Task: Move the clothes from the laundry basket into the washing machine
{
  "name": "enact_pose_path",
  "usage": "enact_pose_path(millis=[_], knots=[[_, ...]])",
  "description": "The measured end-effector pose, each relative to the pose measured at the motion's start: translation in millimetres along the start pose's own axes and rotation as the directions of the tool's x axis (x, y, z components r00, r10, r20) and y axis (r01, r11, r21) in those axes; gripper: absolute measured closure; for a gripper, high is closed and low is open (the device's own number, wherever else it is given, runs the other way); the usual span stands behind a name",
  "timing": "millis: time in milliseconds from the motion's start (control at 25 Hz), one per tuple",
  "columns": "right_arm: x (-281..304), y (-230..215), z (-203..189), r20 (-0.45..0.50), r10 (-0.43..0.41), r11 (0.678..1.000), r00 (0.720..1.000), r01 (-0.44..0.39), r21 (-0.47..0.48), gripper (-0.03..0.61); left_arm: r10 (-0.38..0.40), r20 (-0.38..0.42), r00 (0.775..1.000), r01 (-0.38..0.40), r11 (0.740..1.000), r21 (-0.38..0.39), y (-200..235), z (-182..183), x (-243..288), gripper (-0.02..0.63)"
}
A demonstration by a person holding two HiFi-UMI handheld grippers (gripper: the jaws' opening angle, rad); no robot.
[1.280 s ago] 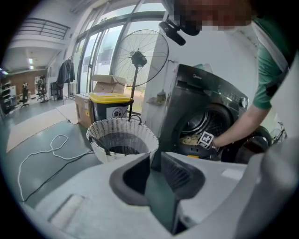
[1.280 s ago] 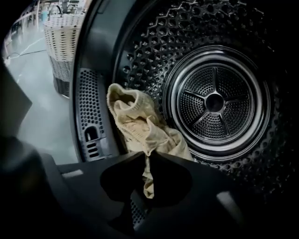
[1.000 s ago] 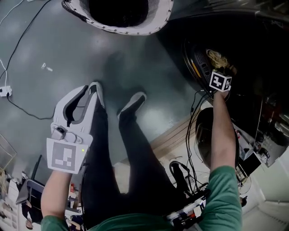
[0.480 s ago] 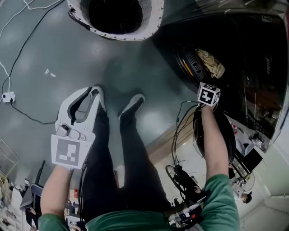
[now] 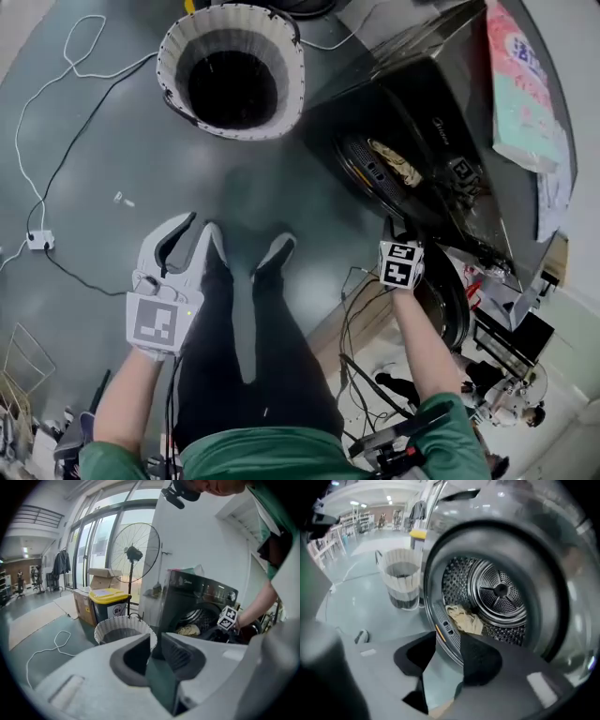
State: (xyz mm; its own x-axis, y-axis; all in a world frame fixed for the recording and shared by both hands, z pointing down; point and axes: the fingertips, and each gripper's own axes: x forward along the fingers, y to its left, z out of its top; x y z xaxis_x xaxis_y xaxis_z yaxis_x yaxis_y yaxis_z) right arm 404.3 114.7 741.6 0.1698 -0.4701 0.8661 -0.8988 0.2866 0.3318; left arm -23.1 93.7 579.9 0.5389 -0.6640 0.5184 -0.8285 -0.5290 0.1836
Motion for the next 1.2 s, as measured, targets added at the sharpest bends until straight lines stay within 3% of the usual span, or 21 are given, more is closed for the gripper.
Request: enact_pose_path(millis=[160,280,440,600,720,1200], knots=[[-56,3,49,0.129,0.003,0.995,0.992,-0.016,0.101,0.416,0.016,0.044,0.999,-0.018,0.999,0.039,-1,56,-15,0.540],[-109,2,80,0.204,0.058,0.977,0.977,-0.098,0.187,0.416,0.024,0.077,0.997,-0.029,0.998,0.053,-12,105,-30,0.540],[-175,3,119,0.312,0.175,0.928,0.934,-0.262,0.264,0.416,0.027,0.140,0.990,-0.033,0.999,0.043,-22,169,-45,0.540],[-241,-6,150,0.400,0.192,0.911,0.896,-0.314,0.267,0.448,0.028,0.168,0.985,-0.034,0.999,0.035,-34,210,-62,0.541],[-289,-13,183,0.499,0.208,0.885,0.841,-0.379,0.270,0.531,0.025,0.182,0.983,-0.034,0.999,0.043,-45,238,-74,0.541],[-426,-46,285,0.752,0.148,0.894,0.643,-0.412,0.176,0.577,0.038,0.292,0.956,-0.067,0.994,0.090,-71,328,-117,0.548]])
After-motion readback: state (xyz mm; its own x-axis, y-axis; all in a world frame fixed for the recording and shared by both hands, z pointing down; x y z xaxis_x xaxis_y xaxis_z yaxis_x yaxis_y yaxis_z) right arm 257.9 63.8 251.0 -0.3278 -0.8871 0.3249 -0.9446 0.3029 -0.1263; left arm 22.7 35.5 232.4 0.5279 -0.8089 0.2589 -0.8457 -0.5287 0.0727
